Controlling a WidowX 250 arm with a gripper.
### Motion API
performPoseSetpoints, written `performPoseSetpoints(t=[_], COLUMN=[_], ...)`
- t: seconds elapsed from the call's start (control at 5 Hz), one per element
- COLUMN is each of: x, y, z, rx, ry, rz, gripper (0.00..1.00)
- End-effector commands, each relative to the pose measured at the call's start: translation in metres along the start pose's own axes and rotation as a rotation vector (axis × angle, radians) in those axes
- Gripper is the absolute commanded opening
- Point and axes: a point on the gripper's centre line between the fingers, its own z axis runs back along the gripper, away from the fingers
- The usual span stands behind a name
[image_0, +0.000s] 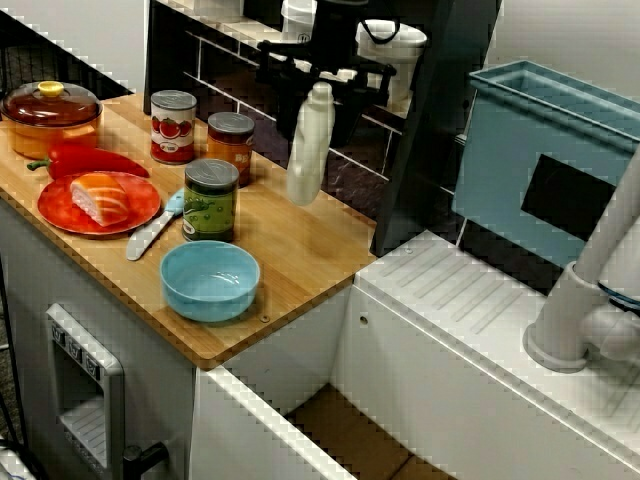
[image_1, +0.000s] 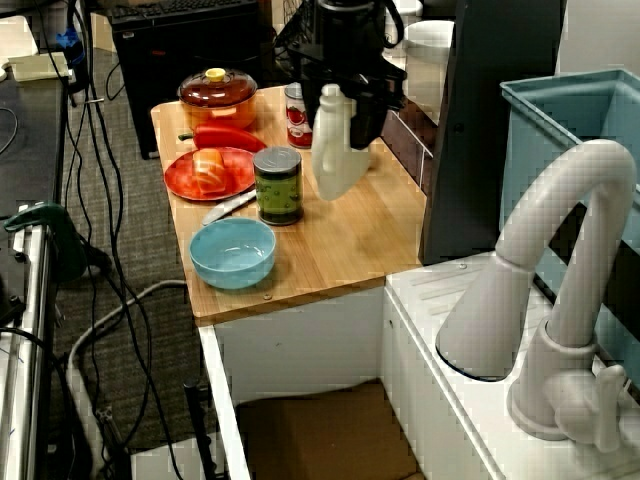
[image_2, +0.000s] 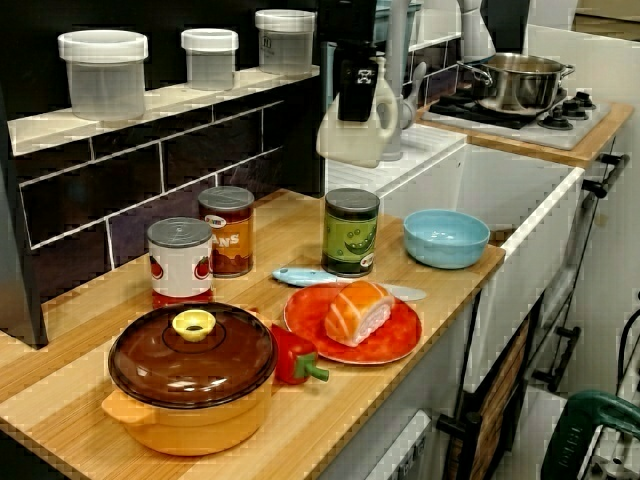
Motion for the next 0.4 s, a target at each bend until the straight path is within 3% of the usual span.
performPoseSetpoints(t=[0.0, 0.2], x=[-0.0083, -0.0113], y=[0.0156, 0.0162], z=[0.0221, 0.0184], rx=[-0.049, -0.046], ry=[-0.051, -0.054], rz=[0.0, 0.001], gripper=[0.0, 0.0])
